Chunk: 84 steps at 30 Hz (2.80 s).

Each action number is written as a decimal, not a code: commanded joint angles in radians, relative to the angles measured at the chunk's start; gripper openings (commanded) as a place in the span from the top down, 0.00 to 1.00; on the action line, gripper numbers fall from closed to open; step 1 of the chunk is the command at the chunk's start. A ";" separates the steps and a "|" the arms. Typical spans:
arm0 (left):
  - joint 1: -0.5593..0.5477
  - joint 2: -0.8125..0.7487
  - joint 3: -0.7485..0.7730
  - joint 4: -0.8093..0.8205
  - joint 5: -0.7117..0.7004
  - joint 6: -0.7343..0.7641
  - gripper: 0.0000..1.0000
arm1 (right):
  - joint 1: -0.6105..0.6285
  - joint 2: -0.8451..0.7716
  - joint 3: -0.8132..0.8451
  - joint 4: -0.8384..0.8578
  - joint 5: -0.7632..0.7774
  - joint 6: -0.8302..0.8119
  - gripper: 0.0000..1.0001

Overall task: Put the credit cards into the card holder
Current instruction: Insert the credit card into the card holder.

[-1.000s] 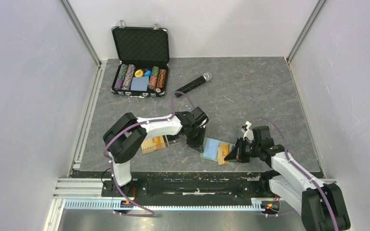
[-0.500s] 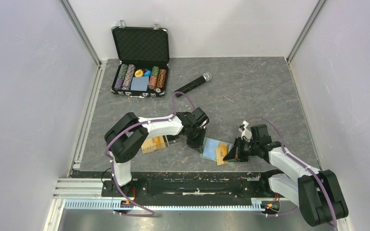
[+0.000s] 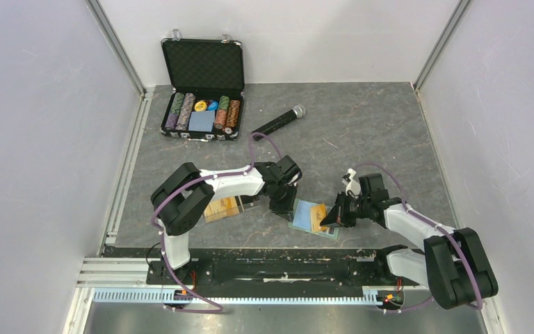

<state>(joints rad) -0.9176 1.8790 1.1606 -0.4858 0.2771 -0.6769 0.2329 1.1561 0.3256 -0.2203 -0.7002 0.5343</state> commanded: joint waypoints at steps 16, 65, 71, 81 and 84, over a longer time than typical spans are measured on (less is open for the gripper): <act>-0.024 0.001 0.020 -0.013 0.000 -0.023 0.95 | 0.007 -0.005 -0.110 0.274 0.104 0.137 1.00; -0.037 0.034 0.063 -0.037 -0.001 -0.013 0.98 | 0.247 0.013 0.049 0.049 0.289 0.055 0.54; -0.040 0.034 0.068 -0.039 0.001 -0.011 0.98 | 0.281 0.073 0.070 0.158 0.235 0.108 0.58; -0.043 0.016 0.106 -0.104 -0.053 0.017 0.90 | 0.313 0.093 0.115 0.189 0.219 0.099 0.62; -0.043 -0.013 0.119 -0.143 -0.107 0.032 0.84 | 0.313 0.050 0.120 0.150 0.254 0.086 0.63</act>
<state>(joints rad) -0.9524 1.8999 1.2297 -0.5865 0.2371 -0.6712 0.5396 1.2495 0.4057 -0.0681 -0.4610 0.6353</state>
